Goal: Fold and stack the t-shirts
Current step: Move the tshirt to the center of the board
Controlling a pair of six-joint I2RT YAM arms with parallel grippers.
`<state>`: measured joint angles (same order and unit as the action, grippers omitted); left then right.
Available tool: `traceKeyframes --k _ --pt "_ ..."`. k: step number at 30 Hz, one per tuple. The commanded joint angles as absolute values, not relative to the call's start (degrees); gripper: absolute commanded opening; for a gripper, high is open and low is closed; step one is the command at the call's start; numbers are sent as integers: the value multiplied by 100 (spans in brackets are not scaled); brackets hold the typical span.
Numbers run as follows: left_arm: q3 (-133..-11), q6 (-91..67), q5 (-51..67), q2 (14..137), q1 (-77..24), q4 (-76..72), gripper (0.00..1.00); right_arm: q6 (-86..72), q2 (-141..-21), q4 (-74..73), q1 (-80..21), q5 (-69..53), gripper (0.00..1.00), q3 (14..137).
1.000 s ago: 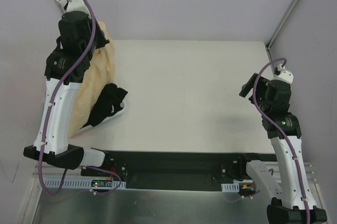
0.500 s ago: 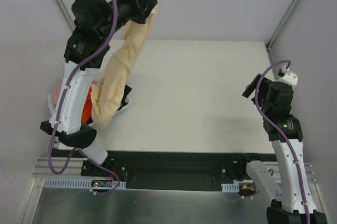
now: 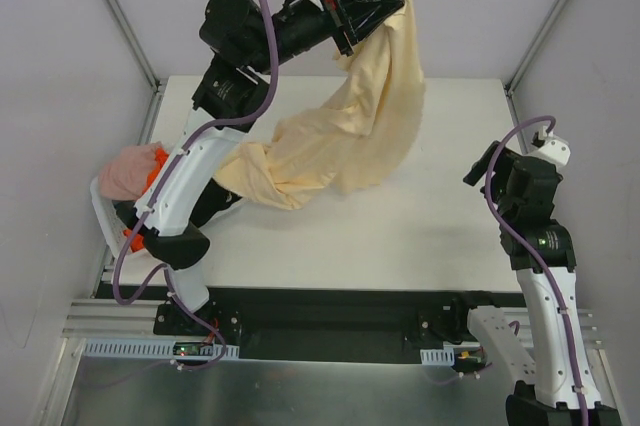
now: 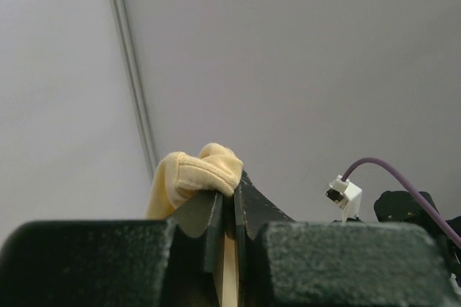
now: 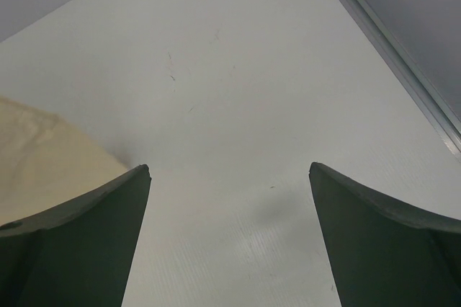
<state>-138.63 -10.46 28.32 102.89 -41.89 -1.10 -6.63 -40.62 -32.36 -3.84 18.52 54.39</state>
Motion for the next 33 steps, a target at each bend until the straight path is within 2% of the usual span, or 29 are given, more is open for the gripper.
traceKeyframes --k 1,7,10,16,17,23,29,33 --pt "-13975 -1169 2901 10116 -4184 -1283 0 -747 -3946 -3155 -360 2153 96 5564" --pt "-13957 -1204 2654 10380 -4184 -1345 0 -747 -3973 -3164 -360 2215 96 5581" --pt "-13441 -1064 2410 10162 -4157 -1169 0 -756 -3999 -3269 -360 2320 96 5572" --pt "-10419 -1089 997 9124 -3885 -1239 0 -835 -4087 -3489 -360 2663 96 5581" --pt "-9623 -1125 854 9019 -3841 -1274 0 -852 -4096 -3576 -360 2698 96 5572" --pt "-7221 -1871 396 8333 -3437 -1178 0 -1265 -4780 -4646 -343 2874 96 5765" --pt "-5900 -2338 229 7831 -3129 -1178 0 -1634 -5826 -5632 -290 2270 96 5810" --pt "-5582 -2303 211 7647 -3076 -1151 0 -2082 -6284 -5871 -237 1829 96 5459"
